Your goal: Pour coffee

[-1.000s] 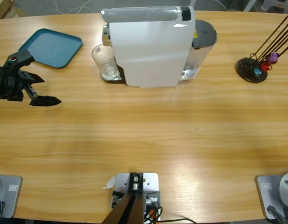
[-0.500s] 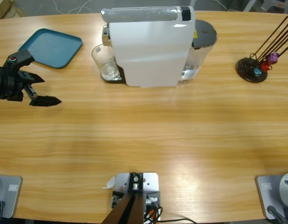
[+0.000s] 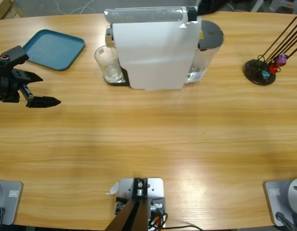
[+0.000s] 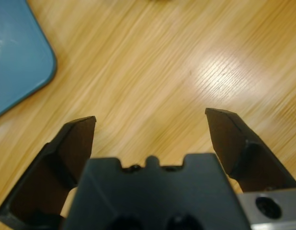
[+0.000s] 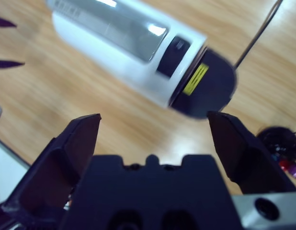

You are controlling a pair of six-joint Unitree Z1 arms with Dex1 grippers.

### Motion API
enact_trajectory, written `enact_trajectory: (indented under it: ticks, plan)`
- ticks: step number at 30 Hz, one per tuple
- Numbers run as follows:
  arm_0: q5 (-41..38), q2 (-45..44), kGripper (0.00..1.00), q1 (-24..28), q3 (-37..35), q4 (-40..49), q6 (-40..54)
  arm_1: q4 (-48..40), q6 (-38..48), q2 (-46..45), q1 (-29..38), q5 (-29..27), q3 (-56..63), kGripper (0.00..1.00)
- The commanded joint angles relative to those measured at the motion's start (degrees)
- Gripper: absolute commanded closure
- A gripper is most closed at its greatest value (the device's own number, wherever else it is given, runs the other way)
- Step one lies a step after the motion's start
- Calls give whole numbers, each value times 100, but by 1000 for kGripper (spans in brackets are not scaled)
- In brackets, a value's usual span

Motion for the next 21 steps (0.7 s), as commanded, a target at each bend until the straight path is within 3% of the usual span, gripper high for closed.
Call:
enact_trajectory:
  ticks: [1,6,13,17,21]
  plan:
    - [16,-270,4,-190,100,57,-27,-748,323,-2016,268,-82,2001,0]
    - [-25,-311,4,-278,16,39,-35,-1458,372,-3016,268,53,3583,0]
    - [-40,-522,4,-278,-77,39,-225,-1388,-68,-3605,443,129,4251,0]
    - [-40,-803,4,-278,-9,45,-350,-1889,-78,-4554,721,89,5033,0]
    - [-46,-856,0,-287,81,68,-376,-2020,-41,-4303,760,-131,5218,0]
